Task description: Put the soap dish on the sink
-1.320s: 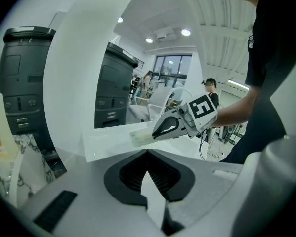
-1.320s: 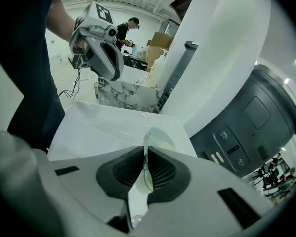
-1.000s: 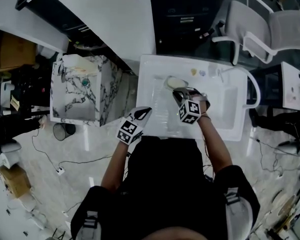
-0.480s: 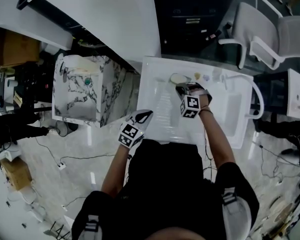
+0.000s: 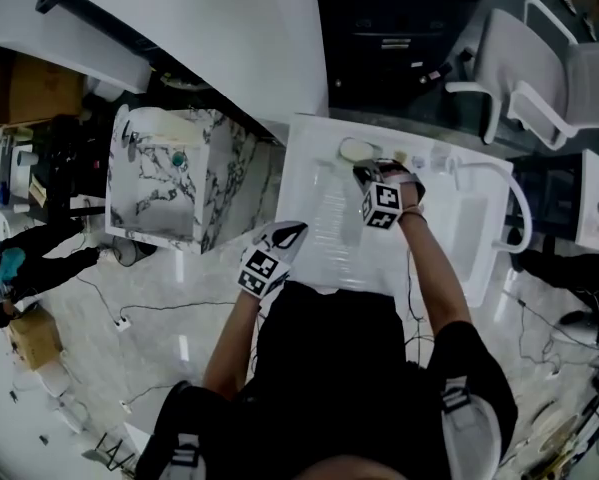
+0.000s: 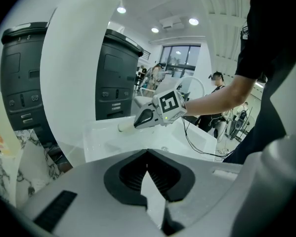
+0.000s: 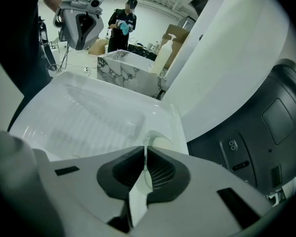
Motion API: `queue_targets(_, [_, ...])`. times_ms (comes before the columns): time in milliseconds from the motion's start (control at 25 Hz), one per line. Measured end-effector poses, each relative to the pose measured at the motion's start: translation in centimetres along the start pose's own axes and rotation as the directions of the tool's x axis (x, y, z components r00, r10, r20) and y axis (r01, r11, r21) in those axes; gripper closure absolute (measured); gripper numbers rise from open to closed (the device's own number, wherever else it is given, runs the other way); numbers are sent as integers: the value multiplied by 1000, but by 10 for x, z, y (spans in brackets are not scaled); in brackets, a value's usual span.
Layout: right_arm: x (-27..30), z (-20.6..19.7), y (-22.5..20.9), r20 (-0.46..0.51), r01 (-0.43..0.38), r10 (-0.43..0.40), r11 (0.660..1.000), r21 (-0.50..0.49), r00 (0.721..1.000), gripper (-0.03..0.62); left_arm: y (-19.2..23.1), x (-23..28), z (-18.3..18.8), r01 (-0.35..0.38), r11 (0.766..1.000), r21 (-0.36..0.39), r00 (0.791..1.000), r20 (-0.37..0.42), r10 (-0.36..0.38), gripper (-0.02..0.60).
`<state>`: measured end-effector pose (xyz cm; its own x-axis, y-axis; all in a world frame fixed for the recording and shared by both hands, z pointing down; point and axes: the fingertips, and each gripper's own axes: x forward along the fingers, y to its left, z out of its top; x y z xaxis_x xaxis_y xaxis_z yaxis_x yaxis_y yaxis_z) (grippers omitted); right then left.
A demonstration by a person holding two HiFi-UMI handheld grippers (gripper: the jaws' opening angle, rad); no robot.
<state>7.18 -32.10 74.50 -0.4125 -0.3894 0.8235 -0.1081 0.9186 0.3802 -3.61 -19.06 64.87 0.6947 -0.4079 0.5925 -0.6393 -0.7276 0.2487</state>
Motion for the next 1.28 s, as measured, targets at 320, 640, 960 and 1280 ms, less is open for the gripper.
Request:
queue_targets(320, [19, -17, -7, -14, -15, 16, 997, 72, 1000, 588, 2, 0, 7, -16, 1000, -10, 1000, 14, 16, 581])
queue_targets(640, [32, -24, -2, -30, 6, -3, 996, 85, 1000, 591, 2, -4, -3, -27, 999, -30, 1000, 8, 28, 581])
queue_targets(960, [29, -25, 2, -35, -20, 25, 990, 141, 999, 540, -5, -7, -1, -20, 1000, -21, 1000, 15, 21, 581])
queue_targets(1280, [10, -24, -8, 5, 66, -68, 984, 163, 998, 534, -8, -15, -4, -34, 999, -21, 999, 16, 35, 581])
